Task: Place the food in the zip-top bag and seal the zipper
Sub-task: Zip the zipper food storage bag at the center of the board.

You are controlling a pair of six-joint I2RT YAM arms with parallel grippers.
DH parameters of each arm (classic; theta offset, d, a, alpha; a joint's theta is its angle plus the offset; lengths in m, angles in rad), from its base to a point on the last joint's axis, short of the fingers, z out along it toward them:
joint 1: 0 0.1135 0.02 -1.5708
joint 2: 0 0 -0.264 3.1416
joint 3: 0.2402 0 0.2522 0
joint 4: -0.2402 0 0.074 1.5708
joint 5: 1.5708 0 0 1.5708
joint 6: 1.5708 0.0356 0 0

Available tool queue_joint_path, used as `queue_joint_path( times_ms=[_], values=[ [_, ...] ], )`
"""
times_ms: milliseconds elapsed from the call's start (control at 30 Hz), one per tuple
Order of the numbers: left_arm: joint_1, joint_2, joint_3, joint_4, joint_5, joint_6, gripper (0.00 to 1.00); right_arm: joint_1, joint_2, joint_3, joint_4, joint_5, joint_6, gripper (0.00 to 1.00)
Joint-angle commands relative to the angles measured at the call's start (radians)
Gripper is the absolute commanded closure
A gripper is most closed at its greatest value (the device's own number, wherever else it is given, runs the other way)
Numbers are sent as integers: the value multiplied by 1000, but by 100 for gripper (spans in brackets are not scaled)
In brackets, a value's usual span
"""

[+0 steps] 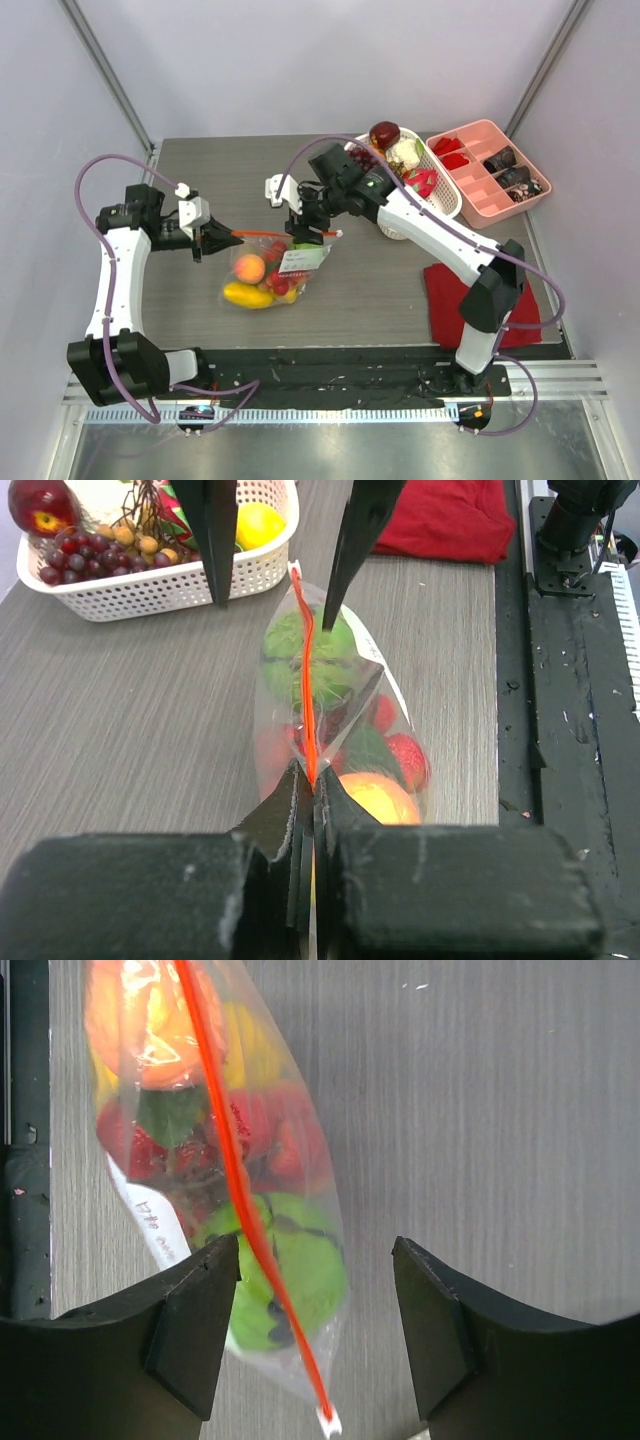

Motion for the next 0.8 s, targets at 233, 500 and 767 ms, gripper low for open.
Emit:
queue_joint_path(
  times_ms=[233,500,767],
  values=[
    [-12,-10,34,-286,48,26,100,67,85,123,-59,-3,-17,94],
    [-2,-11,35,-288,88,-20,90,53,27,117,-112,-38,185,99],
    [57,71,149,-172,51,-259,17,-19,-38,32,-27,-105,624,99]
  ],
)
